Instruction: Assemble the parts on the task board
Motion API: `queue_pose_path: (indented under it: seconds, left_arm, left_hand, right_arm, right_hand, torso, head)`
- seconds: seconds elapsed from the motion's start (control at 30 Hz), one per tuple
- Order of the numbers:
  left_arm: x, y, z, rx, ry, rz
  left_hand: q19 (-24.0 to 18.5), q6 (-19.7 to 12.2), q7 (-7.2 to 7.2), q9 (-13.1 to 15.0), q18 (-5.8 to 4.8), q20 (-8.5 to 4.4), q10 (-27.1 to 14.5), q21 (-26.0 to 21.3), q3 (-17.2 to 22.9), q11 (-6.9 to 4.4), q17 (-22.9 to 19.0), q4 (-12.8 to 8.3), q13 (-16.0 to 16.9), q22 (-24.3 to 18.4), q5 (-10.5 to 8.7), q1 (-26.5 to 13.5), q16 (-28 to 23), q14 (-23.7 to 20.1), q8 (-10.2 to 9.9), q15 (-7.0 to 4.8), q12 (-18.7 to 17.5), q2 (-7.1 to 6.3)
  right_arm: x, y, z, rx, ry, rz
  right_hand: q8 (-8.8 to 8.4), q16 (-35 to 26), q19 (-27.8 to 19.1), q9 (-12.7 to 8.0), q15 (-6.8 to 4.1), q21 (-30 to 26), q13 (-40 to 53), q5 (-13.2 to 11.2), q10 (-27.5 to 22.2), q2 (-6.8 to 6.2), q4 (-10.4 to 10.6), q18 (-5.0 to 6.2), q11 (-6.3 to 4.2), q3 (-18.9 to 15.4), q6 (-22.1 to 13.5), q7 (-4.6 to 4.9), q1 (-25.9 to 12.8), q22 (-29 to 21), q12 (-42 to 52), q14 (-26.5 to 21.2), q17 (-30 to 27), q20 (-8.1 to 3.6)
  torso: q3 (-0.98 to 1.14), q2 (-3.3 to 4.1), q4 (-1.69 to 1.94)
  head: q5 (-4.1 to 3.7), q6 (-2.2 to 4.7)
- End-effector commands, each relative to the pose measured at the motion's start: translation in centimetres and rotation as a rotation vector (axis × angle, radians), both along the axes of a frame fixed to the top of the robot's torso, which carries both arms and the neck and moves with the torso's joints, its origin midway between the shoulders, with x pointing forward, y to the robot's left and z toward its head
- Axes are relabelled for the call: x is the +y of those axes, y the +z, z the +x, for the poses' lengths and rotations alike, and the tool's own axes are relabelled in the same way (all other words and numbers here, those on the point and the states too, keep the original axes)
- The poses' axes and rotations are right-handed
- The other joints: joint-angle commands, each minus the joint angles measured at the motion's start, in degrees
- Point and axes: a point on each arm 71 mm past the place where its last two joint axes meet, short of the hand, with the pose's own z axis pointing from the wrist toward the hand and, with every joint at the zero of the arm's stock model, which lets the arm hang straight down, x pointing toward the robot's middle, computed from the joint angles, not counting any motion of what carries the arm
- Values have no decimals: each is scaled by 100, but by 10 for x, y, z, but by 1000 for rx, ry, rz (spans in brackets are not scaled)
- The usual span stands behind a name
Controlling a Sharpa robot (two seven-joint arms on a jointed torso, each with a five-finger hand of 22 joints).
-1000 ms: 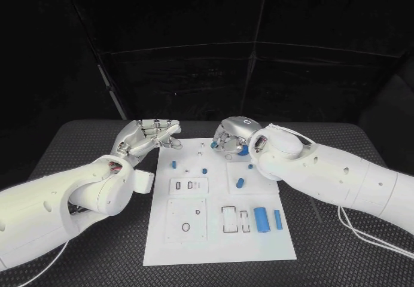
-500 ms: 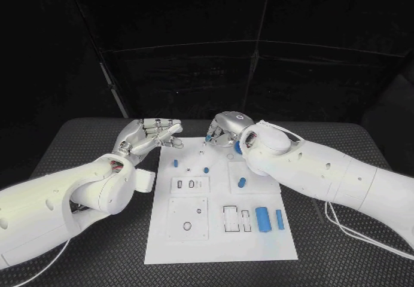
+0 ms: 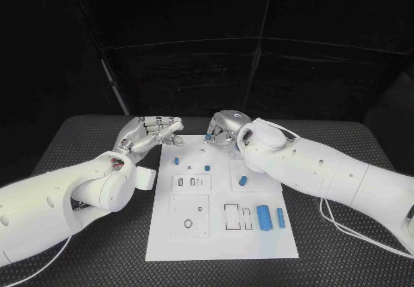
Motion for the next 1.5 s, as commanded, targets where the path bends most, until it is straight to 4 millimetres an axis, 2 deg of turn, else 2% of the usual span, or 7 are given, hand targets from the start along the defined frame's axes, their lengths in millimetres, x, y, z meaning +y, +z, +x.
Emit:
queue_pose_path:
  seconds: [0.03, 0.6, 0.83, 0.97, 1.1, 1.17, 1.5]
  left_arm:
    - [-1, 2, 0, -9, -11, -2]
    - [1, 3, 0, -11, -6, 0]
    - [1, 3, 1, -12, -5, 0]
    - [1, 3, 1, -11, -5, 0]
    - [1, 3, 1, -11, -5, 0]
    - [2, 3, 1, -10, -4, 1]
    - [5, 3, 1, -9, 0, 4]
  left_hand:
    - [33, -4, 39, -6, 64, -9, -20, 25, -8, 4, 6, -28, -7, 8, -27, 0, -38, 9, -32, 7, -37, 50]
    - [29, -1, 36, -4, 63, -8, -18, 29, -6, 3, 16, -38, -6, 11, -27, 9, -44, 5, -36, 8, -43, 57]
    - [29, -1, 36, -4, 63, -8, -18, 29, -6, 3, 16, -38, -6, 11, -27, 9, -44, 5, -36, 8, -43, 57]
    - [29, -1, 36, -4, 63, -8, -18, 29, -6, 3, 16, -38, -6, 11, -27, 9, -44, 5, -36, 8, -43, 57]
    - [29, -1, 36, -4, 63, -8, -18, 29, -6, 3, 16, -38, -6, 11, -27, 9, -44, 5, -36, 8, -43, 57]
    - [26, 1, 36, -3, 63, -8, -17, 31, -8, 4, 24, -44, -6, 12, -28, 11, -48, 2, -39, 8, -47, 60]
    - [26, 1, 36, -3, 63, -8, -17, 31, -8, 4, 24, -44, -6, 12, -28, 11, -48, 2, -39, 8, -47, 60]
  right_arm:
    - [3, -1, 1, 12, 10, -24]
    - [8, -6, 0, 46, 27, -55]
    - [8, -7, 2, 43, 17, -53]
    - [9, -7, 3, 38, 9, -48]
    - [9, -5, 3, 25, 6, -38]
    - [9, -4, 2, 16, 5, -30]
    - [-15, 11, -12, -27, 9, 51]
  right_hand:
    - [14, 34, 23, 6, -42, 38, 8, -31, 19, -1, 29, -116, -10, 2, 33, 11, -33, 10, 1, 218, 2, 3]
    - [0, 35, 25, 3, -39, 48, 12, -56, 13, -29, 71, -119, -5, 19, 25, 16, -43, 25, -7, 218, -6, 4]
    - [-86, 51, 10, -25, -2, 55, -2, -94, -132, -139, 165, -123, 42, 61, -100, 71, -63, 29, -75, 218, -2, 23]
    - [-154, 38, -76, -74, 131, 8, -79, -423, -599, -367, 331, -111, 206, 47, -747, 218, -112, -56, -85, 196, -53, 126]
    - [-163, -35, -243, -112, 151, -128, -142, -597, -1081, -557, 515, -60, 210, -176, -2253, 167, -41, -282, -42, 156, -208, 169]
    - [-168, -49, -266, -104, 157, -146, -141, -602, -1153, -611, 627, -56, 220, -294, -2521, 183, 32, -311, 11, 147, -247, 182]
    - [65, -57, -199, 24, 182, -77, -90, -433, -1011, -599, 929, -72, 260, -470, -1449, 278, 355, -227, 310, 134, -330, 207]
  torso:
    - [1, 3, -1]
    - [2, 8, -10]
    - [1, 9, -9]
    - [-1, 13, -3]
    - [-1, 11, -5]
    - [3, 11, -7]
    - [20, 5, -42]
  head:
    - [12, -11]
    - [38, -41]
    - [40, -43]
    - [38, -38]
    - [38, -39]
    - [41, -36]
    - [16, 14]
